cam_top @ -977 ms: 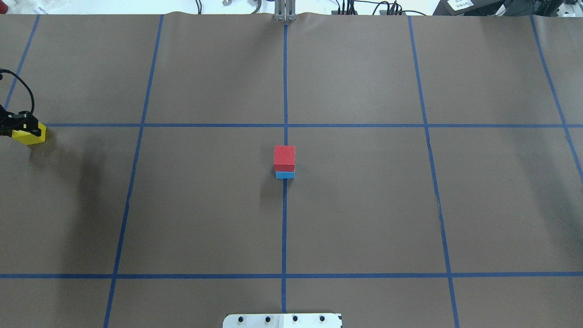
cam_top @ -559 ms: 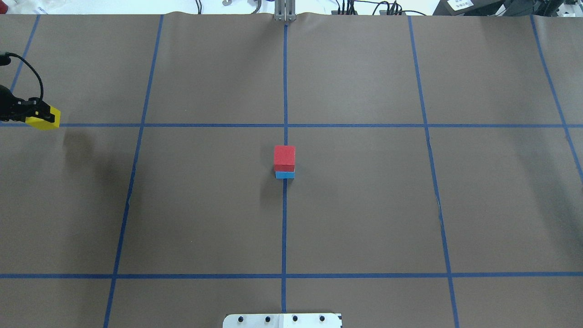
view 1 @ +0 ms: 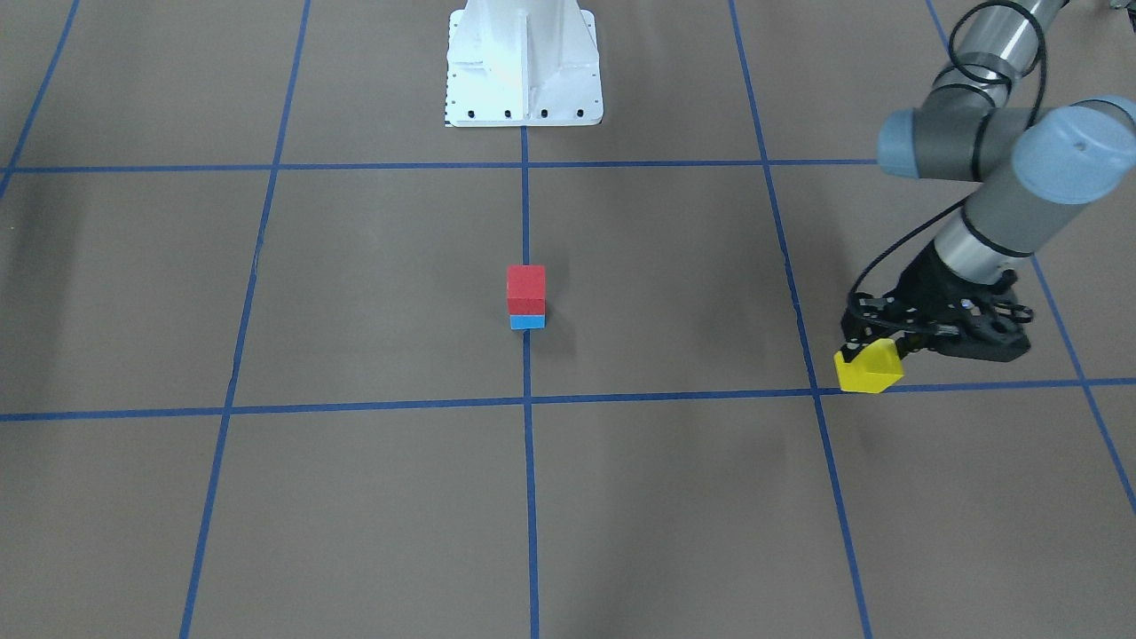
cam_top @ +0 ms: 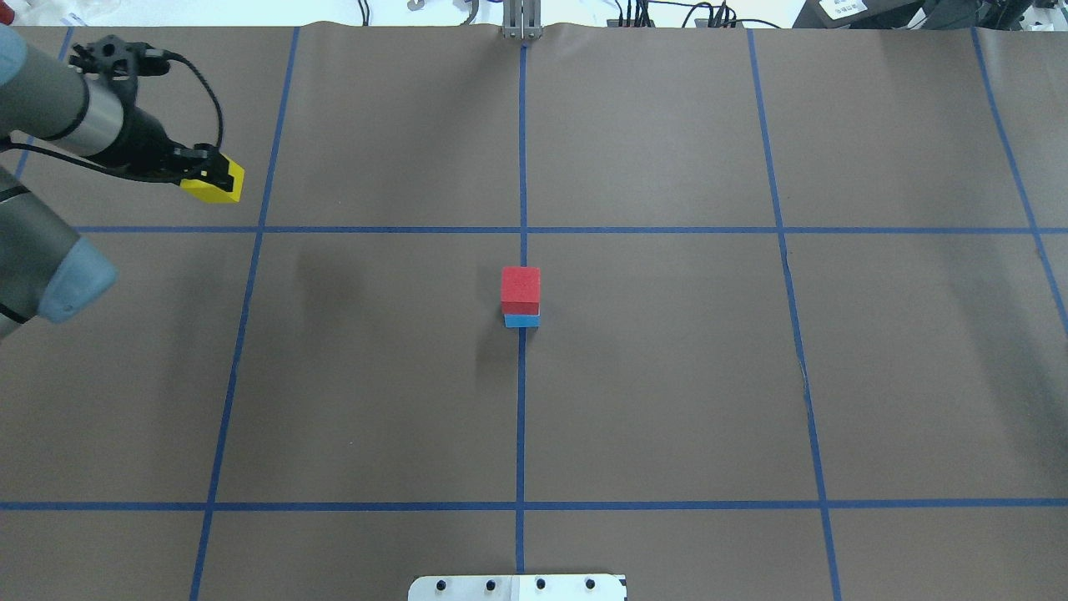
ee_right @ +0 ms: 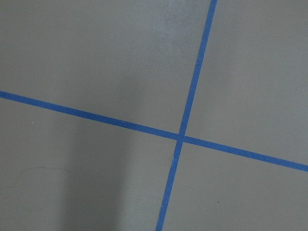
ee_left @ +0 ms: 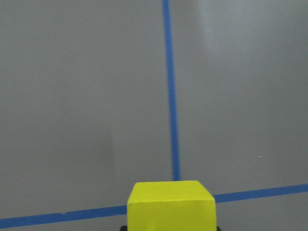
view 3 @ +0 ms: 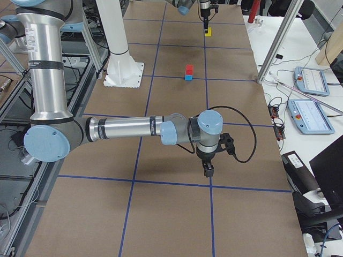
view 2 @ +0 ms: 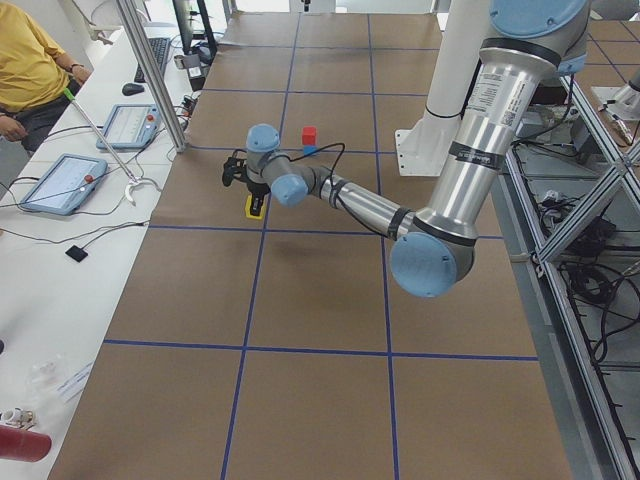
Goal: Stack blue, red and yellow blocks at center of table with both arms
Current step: 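Carry the yellow cube with the left gripper above the red cube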
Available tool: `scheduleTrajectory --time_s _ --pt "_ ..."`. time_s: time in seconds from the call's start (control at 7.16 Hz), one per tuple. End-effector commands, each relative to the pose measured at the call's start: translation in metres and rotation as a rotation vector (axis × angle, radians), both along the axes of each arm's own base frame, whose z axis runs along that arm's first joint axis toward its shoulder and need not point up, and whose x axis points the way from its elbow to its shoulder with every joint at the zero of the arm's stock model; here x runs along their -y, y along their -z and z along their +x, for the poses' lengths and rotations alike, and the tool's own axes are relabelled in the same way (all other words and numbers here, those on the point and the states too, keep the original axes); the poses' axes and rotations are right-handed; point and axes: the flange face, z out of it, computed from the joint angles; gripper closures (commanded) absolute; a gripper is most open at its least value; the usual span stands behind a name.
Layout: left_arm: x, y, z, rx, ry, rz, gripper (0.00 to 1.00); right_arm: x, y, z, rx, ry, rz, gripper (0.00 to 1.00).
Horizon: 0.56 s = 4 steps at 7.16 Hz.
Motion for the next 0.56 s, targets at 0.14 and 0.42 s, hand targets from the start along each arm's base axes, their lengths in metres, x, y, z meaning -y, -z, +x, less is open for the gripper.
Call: scheduleTrajectory --time_s 0.14,0.42 --pt "-0.076 0.188 0.149 0.044 -0.005 -0.117 1.0 -0.001 -0.001 0.0 0.0 0.0 -0.001 0.0" --pt "-0.082 0.261 0.21 0.035 0.007 -0.139 1.0 0.0 0.0 0.0 0.0 0.0 0.001 0.0"
